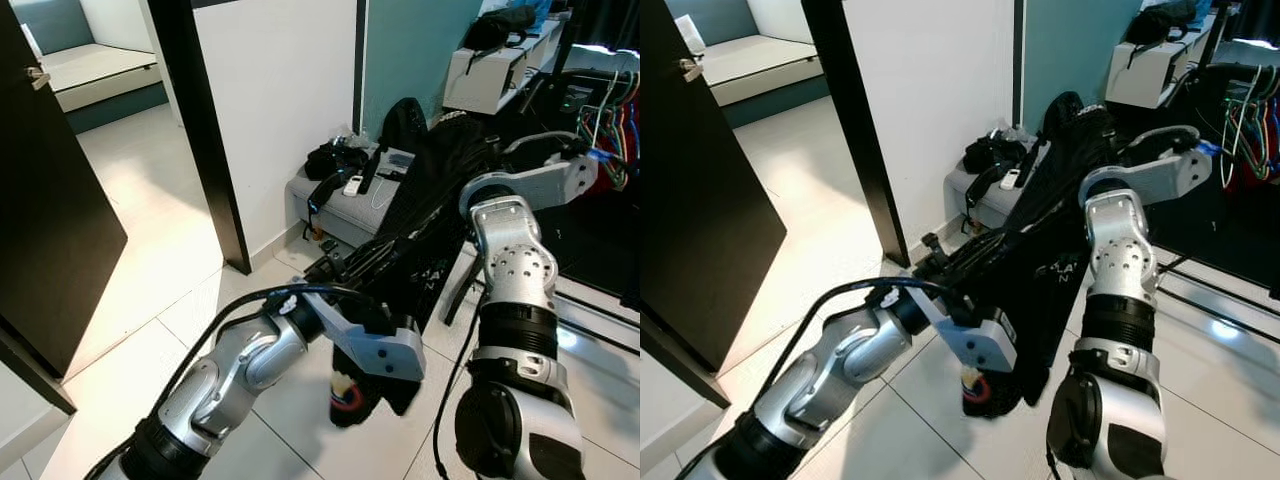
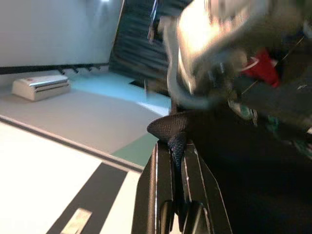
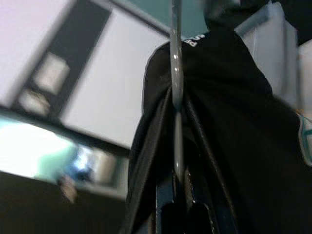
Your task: Hang hanger
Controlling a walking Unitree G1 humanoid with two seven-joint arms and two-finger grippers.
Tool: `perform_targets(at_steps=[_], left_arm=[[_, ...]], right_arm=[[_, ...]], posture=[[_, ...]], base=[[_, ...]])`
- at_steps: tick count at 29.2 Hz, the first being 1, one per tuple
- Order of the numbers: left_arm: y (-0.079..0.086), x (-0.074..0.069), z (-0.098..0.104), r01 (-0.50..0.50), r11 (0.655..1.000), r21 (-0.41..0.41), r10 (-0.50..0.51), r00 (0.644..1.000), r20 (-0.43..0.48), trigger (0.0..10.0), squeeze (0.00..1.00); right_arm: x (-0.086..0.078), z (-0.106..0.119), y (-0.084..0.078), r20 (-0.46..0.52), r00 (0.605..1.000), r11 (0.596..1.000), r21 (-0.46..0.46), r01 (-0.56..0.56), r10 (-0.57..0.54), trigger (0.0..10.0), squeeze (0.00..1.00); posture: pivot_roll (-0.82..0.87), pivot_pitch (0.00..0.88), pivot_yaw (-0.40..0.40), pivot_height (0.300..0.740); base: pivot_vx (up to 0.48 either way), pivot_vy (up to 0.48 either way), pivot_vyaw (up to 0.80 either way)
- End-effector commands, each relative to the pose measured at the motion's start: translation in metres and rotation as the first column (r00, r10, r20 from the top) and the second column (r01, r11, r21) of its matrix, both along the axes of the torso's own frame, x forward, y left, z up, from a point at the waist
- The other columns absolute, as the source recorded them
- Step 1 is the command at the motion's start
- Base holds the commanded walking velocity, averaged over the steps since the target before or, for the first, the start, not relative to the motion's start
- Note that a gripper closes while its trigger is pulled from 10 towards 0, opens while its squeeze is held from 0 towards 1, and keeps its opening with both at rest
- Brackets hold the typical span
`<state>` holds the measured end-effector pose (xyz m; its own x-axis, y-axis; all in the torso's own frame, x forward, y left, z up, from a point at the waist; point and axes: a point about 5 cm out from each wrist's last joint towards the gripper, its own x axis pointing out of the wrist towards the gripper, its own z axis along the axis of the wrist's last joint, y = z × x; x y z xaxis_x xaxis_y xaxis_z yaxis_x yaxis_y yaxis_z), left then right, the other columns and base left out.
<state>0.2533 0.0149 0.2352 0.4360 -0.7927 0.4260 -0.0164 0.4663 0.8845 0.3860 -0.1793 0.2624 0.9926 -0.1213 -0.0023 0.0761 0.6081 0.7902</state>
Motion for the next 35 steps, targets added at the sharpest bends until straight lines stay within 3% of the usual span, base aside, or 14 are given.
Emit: perform_targets(at_steps=[1, 5, 7, 10, 12, 15, 18, 19, 24, 29, 30, 31, 34, 35], left_arm=[[-0.006, -0.001, 0.001, 0.033, 0.999, 0.004, -0.033, 0.999, -0.021, 10.0, 0.0], [-0.013, 0.0, -0.006, 0.07, 0.996, 0.051, -0.066, 0.995, -0.08, 10.0, 0.0], [-0.018, 0.0, -0.013, 0.091, 0.992, 0.087, -0.08, 0.988, -0.13, 10.0, 0.0], [-0.019, 0.0, -0.02, 0.101, 0.986, 0.13, -0.08, 0.984, -0.159, 10.0, 0.0], [-0.02, -0.002, -0.027, 0.131, 0.979, 0.153, -0.095, 0.97, -0.226, 10.0, 0.0], [-0.02, -0.003, -0.032, 0.141, 0.974, 0.175, -0.094, 0.964, -0.249, 10.0, 0.0], [-0.016, -0.008, -0.057, 0.19, 0.943, 0.272, -0.065, 0.91, -0.409, 10.0, 0.0], [-0.015, -0.01, -0.063, 0.207, 0.937, 0.282, -0.065, 0.895, -0.441, 10.0, 1.0], [-0.01, -0.009, -0.07, 0.2, 0.935, 0.292, -0.041, 0.88, -0.474, 10.0, 1.0], [-0.001, 0.002, -0.056, 0.146, 0.97, 0.194, -0.029, 0.863, -0.504, 10.0, 1.0], [0.002, 0.007, -0.05, 0.123, 0.979, 0.162, -0.029, 0.871, -0.49, 10.0, 1.0], [0.002, 0.007, -0.05, 0.123, 0.979, 0.162, -0.029, 0.871, -0.49, 10.0, 1.0], [0.011, 0.015, -0.038, 0.082, 0.99, 0.117, -0.019, 0.888, -0.46, 10.0, 1.0], [0.011, 0.015, -0.038, 0.082, 0.99, 0.117, -0.019, 0.888, -0.46, 10.0, 1.0]], right_arm=[[0.001, -0.013, 0.023, -0.077, 0.994, 0.992, -0.094, -0.085, 0.077, 10.0, 0.0], [-0.002, -0.028, 0.05, -0.16, 0.967, 0.954, -0.195, -0.228, 0.198, 10.0, 0.0], [-0.007, -0.039, 0.067, -0.225, 0.935, 0.903, -0.272, -0.332, 0.276, 10.0, 0.0], [-0.011, -0.048, 0.072, -0.274, 0.912, 0.85, -0.354, -0.391, 0.305, 10.0, 0.0], [-0.014, -0.053, 0.072, -0.303, 0.892, 0.809, -0.393, -0.436, 0.334, 10.0, 0.0], [-0.014, -0.053, 0.066, -0.302, 0.896, 0.795, -0.427, -0.431, 0.324, 10.0, 0.0], [-0.012, -0.047, 0.035, -0.28, 0.918, 0.721, -0.569, -0.395, 0.282, 10.0, 0.0], [-0.012, -0.045, 0.027, -0.276, 0.921, 0.708, -0.59, -0.387, 0.273, 10.0, 0.0], [-0.014, -0.04, 0.016, -0.267, 0.921, 0.702, -0.596, -0.389, 0.284, 10.0, 0.0], [-0.028, -0.03, 0.004, -0.253, 0.858, 0.606, -0.62, -0.499, 0.447, 10.0, 0.0], [-0.034, -0.031, -0.001, -0.276, 0.827, 0.564, -0.623, -0.542, 0.49, 10.0, 0.0], [-0.034, -0.031, -0.001, -0.276, 0.827, 0.564, -0.623, -0.542, 0.49, 10.0, 0.0], [-0.045, -0.034, -0.008, -0.329, 0.761, 0.454, -0.646, -0.614, 0.559, 10.0, 0.0], [-0.045, -0.034, -0.008, -0.329, 0.761, 0.454, -0.646, -0.614, 0.559, 10.0, 0.0]], posture=[[-0.02, 0.06, 0.016, 0.74], [-0.03, 0.056, 0.017, 0.74], [-0.03, 0.054, 0.018, 0.74], [-0.03, 0.052, 0.016, 0.74], [-0.03, 0.051, 0.014, 0.74], [-0.03, 0.05, 0.012, 0.74], [-0.02, 0.05, 0.01, 0.74], [-0.03, 0.05, 0.009, 0.74], [-0.03, 0.052, 0.01, 0.74], [-0.03, 0.057, 0.013, 0.74], [-0.03, 0.06, 0.012, 0.74], [-0.03, 0.06, 0.012, 0.74], [-0.03, 0.06, 0.012, 0.74], [-0.03, 0.06, 0.012, 0.74]], base=[[0.0, 0.0, 0.0], [0.0, 0.0, 0.0], [0.0, 0.0, 0.0], [0.0, 0.0, 0.0], [0.0, 0.0, 0.0], [0.0, 0.0, 0.0], [0.0, 0.0, 0.0], [0.0, 0.0, 0.0], [0.0, 0.0, 0.0], [0.0, 0.0, 0.0], [0.0, 0.0, 0.0], [0.0, 0.0, 0.0], [0.0, 0.0, 0.0], [0.0, 0.0, 0.0]])
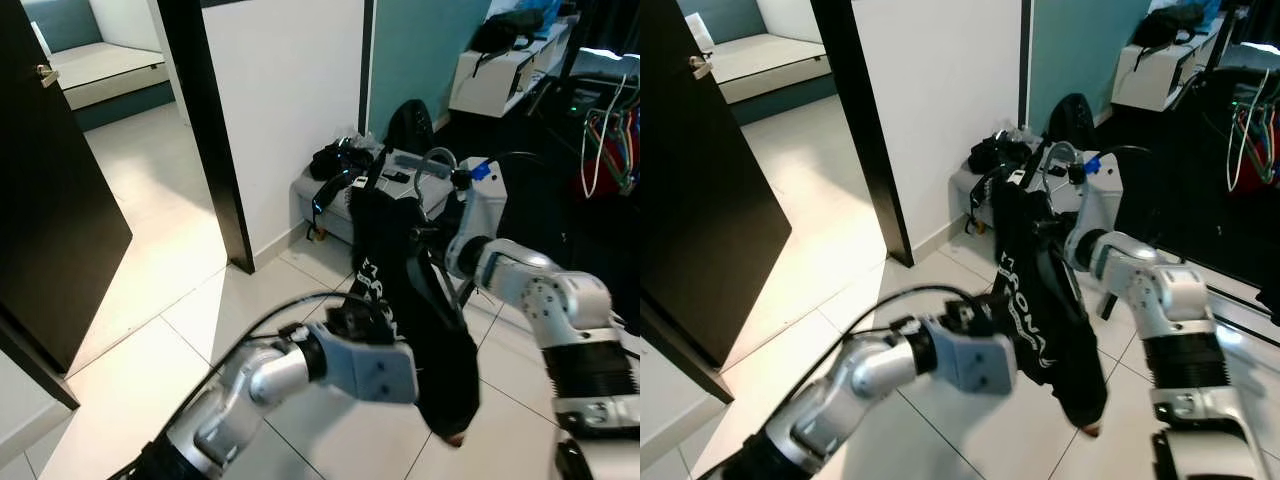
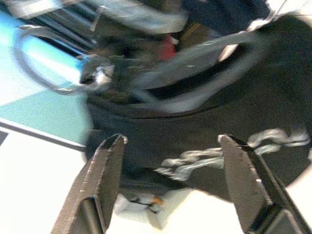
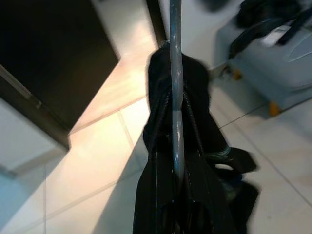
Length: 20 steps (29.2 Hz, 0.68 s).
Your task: Hang hanger
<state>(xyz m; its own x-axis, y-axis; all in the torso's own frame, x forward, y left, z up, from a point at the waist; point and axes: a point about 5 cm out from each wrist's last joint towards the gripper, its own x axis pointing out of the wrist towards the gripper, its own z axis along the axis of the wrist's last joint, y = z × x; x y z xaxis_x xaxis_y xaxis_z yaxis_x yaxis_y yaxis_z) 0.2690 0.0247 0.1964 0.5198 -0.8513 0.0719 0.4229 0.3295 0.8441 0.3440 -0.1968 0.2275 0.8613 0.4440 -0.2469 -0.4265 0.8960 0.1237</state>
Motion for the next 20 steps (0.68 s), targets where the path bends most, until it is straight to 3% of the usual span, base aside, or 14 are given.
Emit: perform_targets(at_steps=[1, 2, 3, 4, 5, 6, 7, 8, 9, 11, 13, 16, 20], left_arm=[[0.004, 0.002, 0.004, -0.007, 1.0, -0.024, 0.007, 1.0, 0.003, 10.0, 1.0], [0.004, 0.002, 0.004, -0.007, 1.0, -0.024, 0.007, 1.0, 0.003, 10.0, 1.0], [0.01, 0.006, 0.012, -0.027, 0.998, -0.058, 0.028, 1.0, 0.008, 10.0, 1.0], [0.017, 0.011, 0.021, -0.043, 0.993, -0.111, 0.043, 0.999, 0.002, 10.0, 0.64], [0.017, 0.011, 0.021, -0.043, 0.993, -0.111, 0.043, 0.999, 0.002, 10.0, 0.64], [0.022, 0.014, 0.028, -0.05, 0.986, -0.156, 0.05, 0.999, -0.005, 10.0, 0.49], [0.026, 0.015, 0.033, -0.051, 0.982, -0.184, 0.05, 0.999, -0.013, 10.0, 0.49], [0.026, 0.015, 0.033, -0.051, 0.982, -0.184, 0.05, 0.999, -0.013, 10.0, 0.49], [0.032, 0.016, 0.039, -0.034, 0.973, -0.23, 0.024, 0.999, -0.048, 10.0, 0.0], [0.036, 0.016, 0.043, -0.019, 0.966, -0.258, 0.001, 0.998, -0.069, 10.0, 0.0], [0.057, 0.017, 0.045, 0.02, 0.962, -0.272, -0.062, 0.987, -0.147, 10.0, 0.0], [0.064, 0.018, 0.044, 0.027, 0.962, -0.271, -0.076, 0.982, -0.171, 10.0, 0.0], [0.088, 0.018, 0.045, 0.05, 0.932, -0.359, -0.164, 0.941, -0.296, 10.0, 0.0]], right_arm=[[-0.007, 0.0, 0.005, -0.005, 0.995, 0.994, -0.031, -0.104, 0.104, 10.0, 0.0], [-0.007, 0.0, 0.005, -0.005, 0.995, 0.994, -0.031, -0.104, 0.104, 10.0, 0.0], [-0.015, 0.001, -0.004, 0.015, 0.984, 0.979, -0.104, -0.178, 0.18, 10.0, 0.0], [-0.025, 0.002, -0.017, 0.042, 0.96, 0.941, -0.216, -0.26, 0.275, 10.0, 0.0], [-0.025, 0.002, -0.017, 0.042, 0.96, 0.941, -0.216, -0.26, 0.275, 10.0, 0.0], [-0.034, 0.002, -0.026, 0.045, 0.934, 0.896, -0.302, -0.326, 0.355, 10.0, 0.0], [-0.04, 0.003, -0.031, 0.036, 0.914, 0.861, -0.351, -0.367, 0.404, 10.0, 0.0], [-0.04, 0.003, -0.031, 0.036, 0.914, 0.861, -0.351, -0.367, 0.404, 10.0, 0.0], [-0.046, 0.011, -0.04, 0.052, 0.898, 0.851, -0.347, -0.393, 0.436, 10.0, 0.0], [-0.05, 0.016, -0.046, 0.067, 0.89, 0.851, -0.334, -0.406, 0.451, 10.0, 0.0], [-0.065, 0.035, -0.06, 0.1, 0.847, 0.832, -0.279, -0.48, 0.522, 10.0, 0.0], [-0.07, 0.04, -0.064, 0.108, 0.835, 0.825, -0.27, -0.497, 0.539, 10.0, 0.0], [-0.078, 0.065, -0.076, 0.198, 0.803, 0.823, -0.227, -0.521, 0.563, 10.0, 0.0]], posture=[[-0.04, 0.061, 0.011, 0.74], [-0.04, 0.061, 0.011, 0.74], [-0.04, 0.062, 0.013, 0.74], [-0.04, 0.061, 0.012, 0.74], [-0.04, 0.061, 0.012, 0.74], [-0.04, 0.061, 0.011, 0.74], [-0.04, 0.061, 0.011, 0.74], [-0.04, 0.061, 0.011, 0.74], [-0.04, 0.061, 0.009, 0.74], [-0.04, 0.061, 0.008, 0.74], [-0.04, 0.062, 0.005, 0.74], [-0.04, 0.063, 0.004, 0.74], [-0.03, 0.061, 0.002, 0.74]], base=[[0.0, 0.0, 0.0], [0.0, 0.0, 0.0], [0.0, 0.0, 0.0], [0.0, 0.0, 0.0], [0.0, 0.0, 0.0], [0.0, 0.0, 0.0], [0.0, 0.0, 0.0], [0.0, 0.0, 0.0], [0.0, 0.0, 0.0], [0.0, 0.0, 0.0], [0.0, 0.0, 0.0], [0.0, 0.0, 0.0], [0.0, 0.0, 0.0]])
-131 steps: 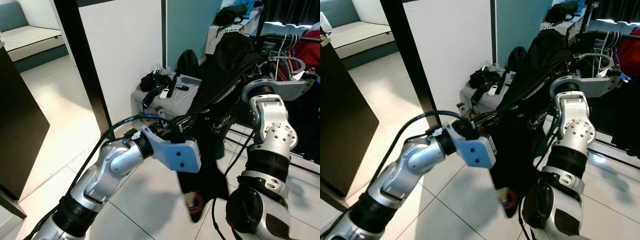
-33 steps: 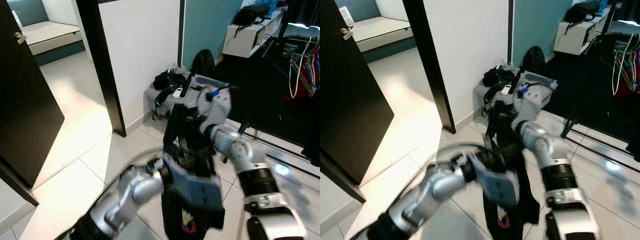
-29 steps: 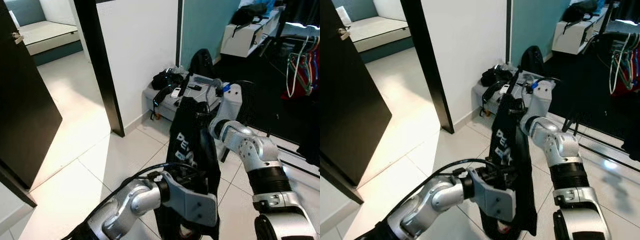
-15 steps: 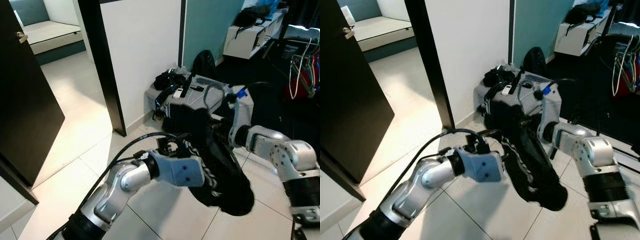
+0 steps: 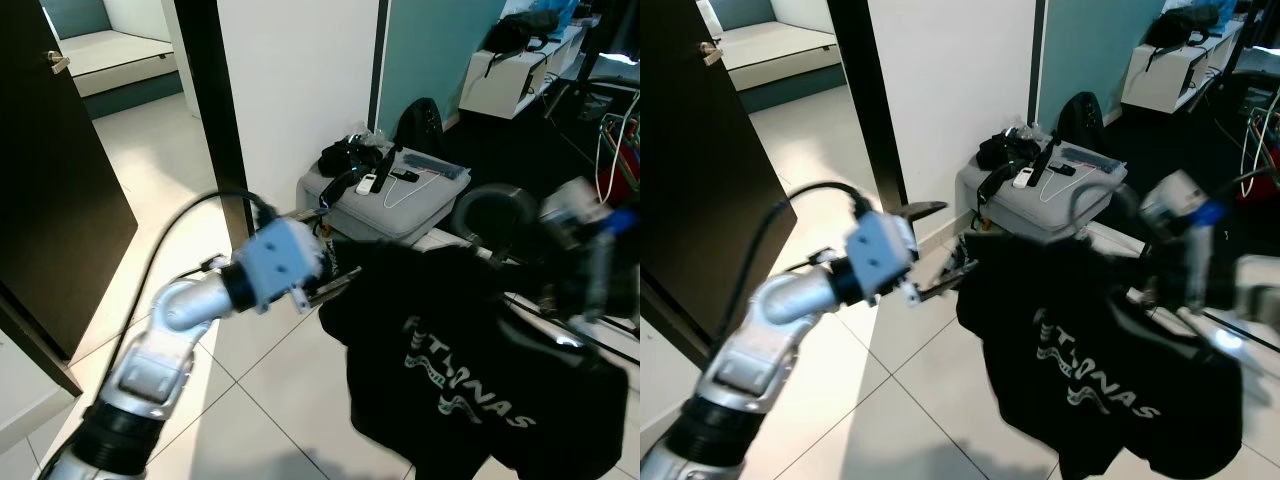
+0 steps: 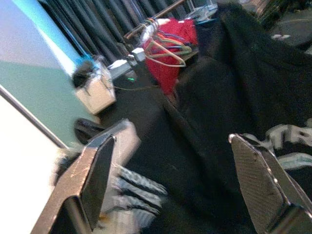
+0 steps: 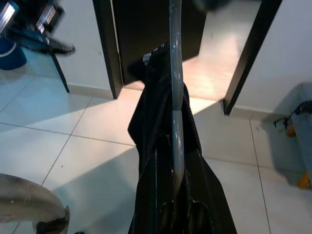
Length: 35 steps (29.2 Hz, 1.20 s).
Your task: Hang hanger
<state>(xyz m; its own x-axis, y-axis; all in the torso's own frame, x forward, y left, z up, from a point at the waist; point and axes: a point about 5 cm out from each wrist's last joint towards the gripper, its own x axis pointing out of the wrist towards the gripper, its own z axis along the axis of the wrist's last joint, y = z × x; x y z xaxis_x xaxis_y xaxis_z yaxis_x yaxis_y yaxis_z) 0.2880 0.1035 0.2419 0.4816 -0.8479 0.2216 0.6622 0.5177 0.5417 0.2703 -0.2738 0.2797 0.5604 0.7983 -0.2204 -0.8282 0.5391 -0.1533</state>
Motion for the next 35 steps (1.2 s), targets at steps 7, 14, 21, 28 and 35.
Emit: perform_targets(at_steps=[7, 14, 21, 28, 35], left_arm=[[0.029, 0.009, -0.007, -0.01, 0.999, -0.042, 0.006, 0.995, -0.099, 10.0, 0.0], [0.054, 0.019, -0.007, -0.068, 0.998, -0.004, 0.068, 0.993, -0.099, 10.0, 0.0], [0.076, 0.012, -0.009, -0.003, 1.0, 0.02, 0.007, 0.983, -0.183, 10.0, 0.0], [0.081, -0.005, -0.023, 0.136, 0.991, 0.0, -0.129, 0.941, -0.312, 10.0, 0.0], [0.089, -0.005, -0.026, 0.114, 0.993, -0.002, -0.109, 0.939, -0.327, 10.0, 0.0]], right_arm=[[-0.017, 0.024, 0.004, 0.059, 0.984, 0.984, 0.047, -0.171, 0.168, 10.0, 0.0], [-0.025, 0.013, 0.013, 0.023, 0.965, 0.965, -0.004, -0.262, 0.262, 10.0, 0.0], [-0.029, 0.017, 0.021, 0.041, 0.948, 0.948, 0.002, -0.317, 0.317, 10.0, 0.0], [-0.022, 0.01, 0.038, 0.059, 0.936, 0.937, 0.029, -0.349, 0.347, 10.0, 0.0], [-0.015, 0.005, 0.066, 0.099, 0.899, 0.896, 0.084, -0.435, 0.427, 10.0, 0.0]], posture=[[-0.05, 0.056, 0.003, 0.74], [-0.05, 0.055, 0.01, 0.74], [-0.05, 0.052, 0.01, 0.74], [-0.05, 0.045, 0.006, 0.74], [-0.03, 0.034, 0.0, 0.74]], base=[[0.0, 0.0, 0.0], [0.0, 0.0, 0.0], [0.0, 0.0, 0.0], [0.0, 0.0, 0.0], [0.0, 0.0, 0.0]])
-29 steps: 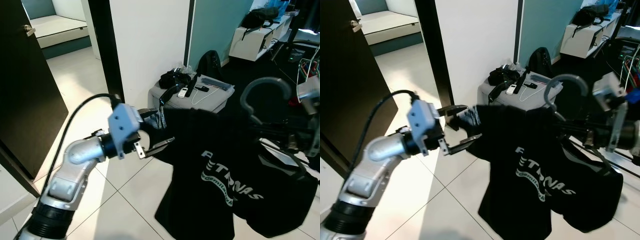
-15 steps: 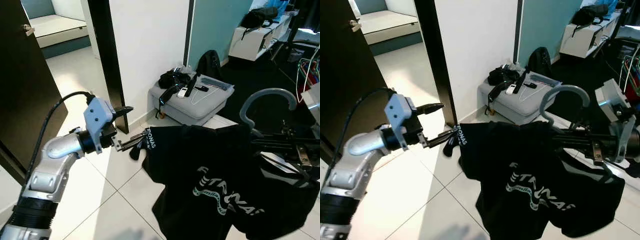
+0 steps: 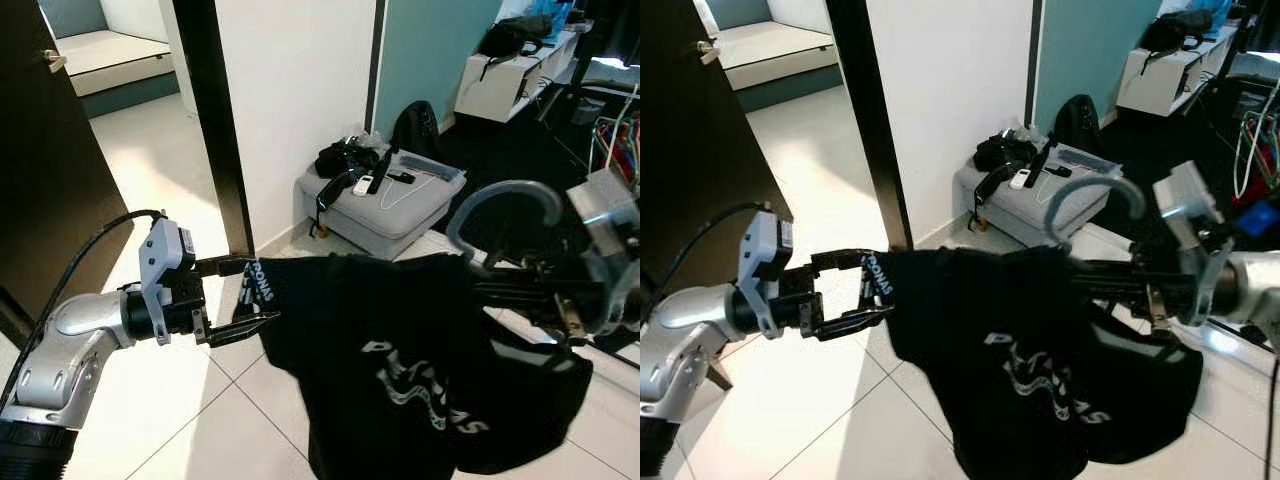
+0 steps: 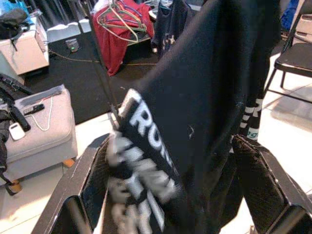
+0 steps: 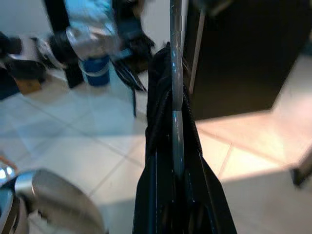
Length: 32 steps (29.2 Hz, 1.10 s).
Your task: Hang hanger
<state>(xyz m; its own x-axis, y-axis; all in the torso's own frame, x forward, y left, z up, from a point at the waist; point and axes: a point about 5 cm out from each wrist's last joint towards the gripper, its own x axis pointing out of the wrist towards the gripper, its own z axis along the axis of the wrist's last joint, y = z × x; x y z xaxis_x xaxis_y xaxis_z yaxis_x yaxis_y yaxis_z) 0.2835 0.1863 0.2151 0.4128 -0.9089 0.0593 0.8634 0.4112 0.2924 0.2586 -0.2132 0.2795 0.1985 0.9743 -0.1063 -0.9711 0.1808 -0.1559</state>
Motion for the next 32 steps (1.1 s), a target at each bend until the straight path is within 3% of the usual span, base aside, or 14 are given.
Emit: perform_targets(at_steps=[1, 7, 9, 10, 11, 18, 25, 28, 32], left_arm=[[0.007, 0.0, 0.0, -0.019, 1.0, 0.005, 0.019, 1.0, 0.0, 10.0, 0.0], [0.014, 0.002, 0.002, -0.07, 0.997, -0.02, 0.07, 0.997, 0.009, 10.0, 0.0], [0.02, 0.002, 0.003, -0.09, 0.995, -0.031, 0.09, 0.996, 0.006, 2.1, 0.0], [0.02, 0.002, 0.003, -0.09, 0.995, -0.031, 0.09, 0.996, 0.006, 2.1, 0.0], [0.023, 0.001, 0.003, -0.092, 0.995, -0.031, 0.092, 0.996, -0.002, 0.0, 0.0], [0.04, -0.006, 0.005, -0.104, 0.994, -0.014, 0.104, 0.994, -0.016, 0.0, 0.0], [0.043, -0.006, 0.006, -0.11, 0.994, -0.008, 0.109, 0.994, -0.017, 0.0, 0.0], [0.06, -0.007, 0.015, -0.176, 0.984, 0.002, 0.176, 0.984, 0.015, 0.0, 0.0], [0.067, -0.007, 0.021, -0.207, 0.978, 0.001, 0.207, 0.978, 0.036, 0.0, 0.0]], right_arm=[[-0.002, 0.005, 0.01, 0.037, 0.998, 0.999, 0.012, -0.051, 0.05, 10.0, 0.0], [0.002, 0.003, 0.023, 0.043, 0.995, 0.995, 0.028, -0.097, 0.096, 10.0, 0.0], [0.006, 0.003, 0.028, 0.049, 0.994, 0.994, 0.035, -0.102, 0.101, 10.0, 0.0], [0.006, 0.003, 0.028, 0.049, 0.994, 0.994, 0.035, -0.102, 0.101, 10.0, 0.0], [0.007, 0.003, 0.029, 0.052, 0.994, 0.994, 0.037, -0.1, 0.098, 10.0, 0.0], [0.011, 0.004, 0.028, 0.06, 0.995, 0.997, 0.031, -0.077, 0.075, 10.0, 0.0], [0.012, 0.003, 0.027, 0.06, 0.996, 0.997, 0.026, -0.071, 0.069, 10.0, 0.0], [0.015, 0.003, 0.017, 0.059, 0.998, 0.999, -0.026, -0.022, 0.023, 10.0, 0.0], [0.016, 0.002, 0.009, 0.058, 0.998, 0.998, -0.056, 0.015, -0.012, 10.0, 0.0]], posture=[[-0.03, 0.032, -0.002, 0.74], [-0.02, 0.023, -0.009, 0.74], [-0.02, 0.022, -0.011, 0.74], [-0.02, 0.022, -0.011, 0.74], [-0.01, 0.023, -0.012, 0.74], [-0.01, 0.025, -0.014, 0.74], [-0.01, 0.025, -0.014, 0.74], [0.0, 0.029, -0.019, 0.74], [0.0, 0.029, -0.02, 0.74]], base=[[0.0, 0.0, 0.0], [0.0, 0.0, 0.0], [0.0, 0.0, 0.0], [0.0, 0.0, 0.0], [0.0, 0.0, 0.0], [0.0, 0.0, 0.0], [0.0, 0.0, 0.0], [0.0, 0.0, 0.0], [0.0, 0.0, 0.0]])
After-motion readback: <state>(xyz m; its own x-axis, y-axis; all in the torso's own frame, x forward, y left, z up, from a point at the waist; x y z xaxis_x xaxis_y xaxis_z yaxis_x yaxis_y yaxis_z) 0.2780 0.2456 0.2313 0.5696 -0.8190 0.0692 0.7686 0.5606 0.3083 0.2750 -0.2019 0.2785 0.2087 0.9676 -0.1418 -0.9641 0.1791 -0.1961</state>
